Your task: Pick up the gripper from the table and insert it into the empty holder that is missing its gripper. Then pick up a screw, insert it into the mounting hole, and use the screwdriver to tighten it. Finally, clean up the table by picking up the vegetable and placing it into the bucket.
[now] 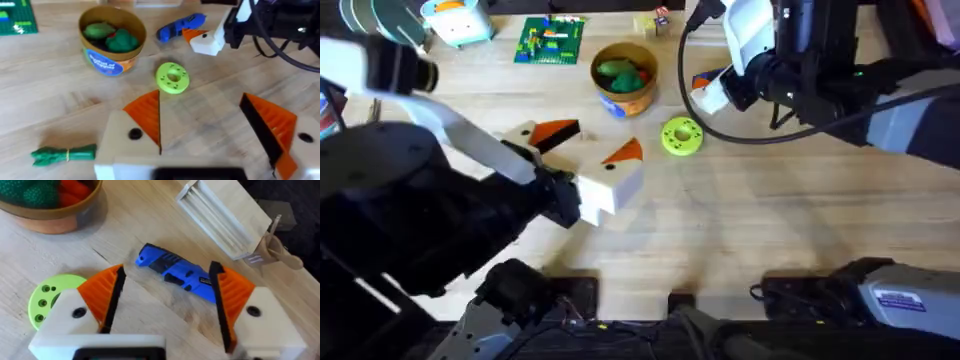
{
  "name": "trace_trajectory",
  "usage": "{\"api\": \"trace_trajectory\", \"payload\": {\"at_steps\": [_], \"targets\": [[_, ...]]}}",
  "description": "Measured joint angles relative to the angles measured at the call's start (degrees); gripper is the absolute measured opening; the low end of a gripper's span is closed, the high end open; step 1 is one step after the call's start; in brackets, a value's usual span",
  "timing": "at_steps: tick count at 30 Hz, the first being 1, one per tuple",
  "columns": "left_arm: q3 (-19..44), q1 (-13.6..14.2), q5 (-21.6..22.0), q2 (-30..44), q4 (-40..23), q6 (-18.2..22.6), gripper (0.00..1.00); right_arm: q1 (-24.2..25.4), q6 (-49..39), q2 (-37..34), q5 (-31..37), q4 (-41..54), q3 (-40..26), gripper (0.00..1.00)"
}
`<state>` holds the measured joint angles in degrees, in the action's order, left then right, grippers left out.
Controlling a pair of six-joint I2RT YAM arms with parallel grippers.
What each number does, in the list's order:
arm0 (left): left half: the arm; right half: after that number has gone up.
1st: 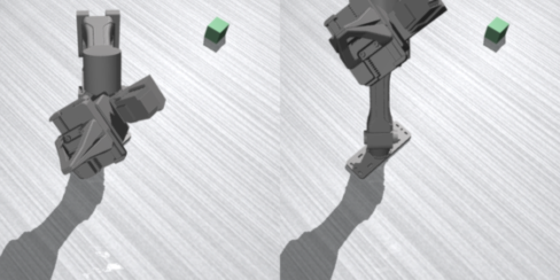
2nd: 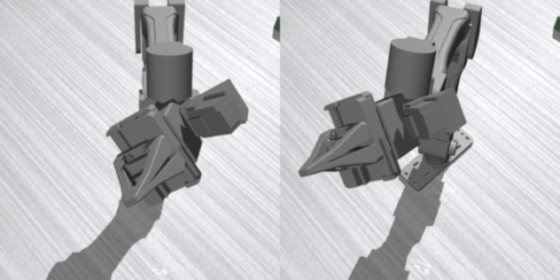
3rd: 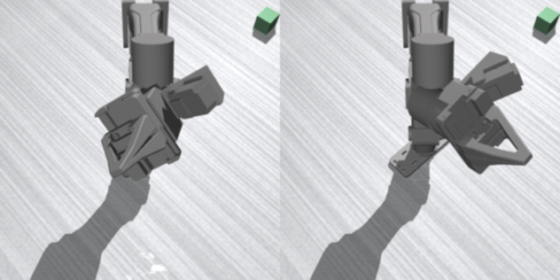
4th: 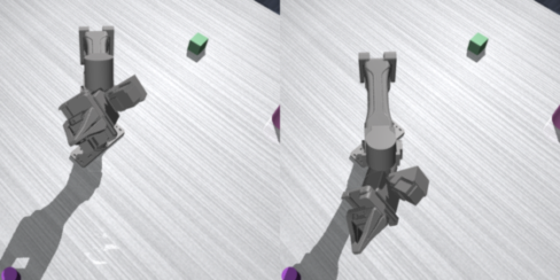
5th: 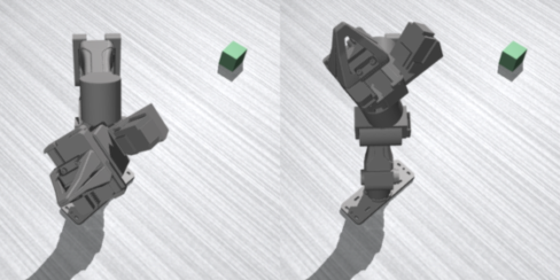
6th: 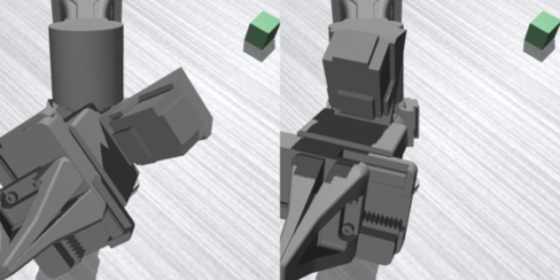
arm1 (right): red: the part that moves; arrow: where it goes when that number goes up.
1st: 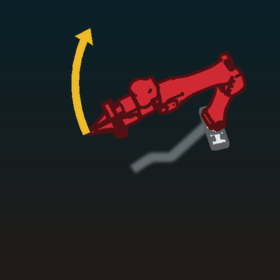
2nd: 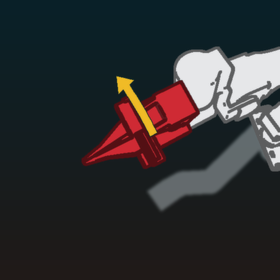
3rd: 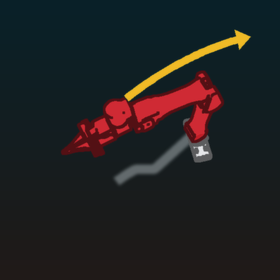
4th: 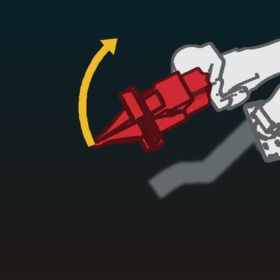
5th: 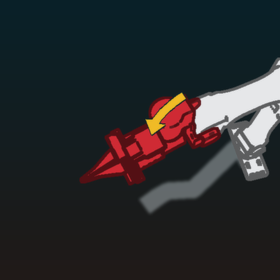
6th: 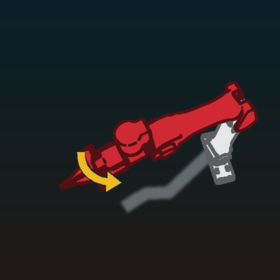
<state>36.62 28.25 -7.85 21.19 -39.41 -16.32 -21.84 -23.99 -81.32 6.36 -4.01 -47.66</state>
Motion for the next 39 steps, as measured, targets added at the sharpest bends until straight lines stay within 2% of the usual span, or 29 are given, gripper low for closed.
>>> {"api": "trace_trajectory", "payload": {"at_steps": [6,10,13,17,21,24,28,30,33,39], "targets": [[16.17,0.0,5.21,14.5,-13.29,-0.25,0.992,-0.16,0.02,0.0,-0.01,0.02,0.0,0.992],[24.76,0.0,6.19,23.05,-15.09,-0.23,0.994,-0.16,0.02,0.0,0.01,0.04,0.0,0.991],[26.98,0.0,6.2,26.72,-15.03,-0.23,0.993,-0.16,0.02,0.18,-0.01,0.15,0.0,0.991],[27.03,0.0,6.2,30.21,-15.27,-0.59,0.993,-0.16,0.02,1.64,-0.01,0.47,0.0,0.991],[27.03,-0.94,6.87,33.14,-16.08,-5.2,0.994,-0.19,0.04,4.76,-0.01,2.74,0.0,0.991],[27.03,-4.78,7.43,35.51,-18.89,-11.36,0.993,-0.16,0.06,7.94,0.01,6.88,0.0,0.991],[27.03,-12.16,7.53,38.74,-22.64,-18.24,0.992,-0.19,2.61,14.22,-0.03,14.81,0.04,0.991],[27.03,-15.75,7.16,40.01,-23.0,-20.08,0.993,-0.16,4.83,18.13,-0.69,18.28,0.06,0.99],[27.03,-19.3,6.82,41.44,-23.03,-21.58,0.993,-0.19,6.98,24.09,-4.71,22.33,0.07,0.992],[27.03,-23.13,7.08,45.35,-26.56,-22.92,0.993,-0.19,9.15,32.89,-13.79,24.22,0.07,0.991]]}}
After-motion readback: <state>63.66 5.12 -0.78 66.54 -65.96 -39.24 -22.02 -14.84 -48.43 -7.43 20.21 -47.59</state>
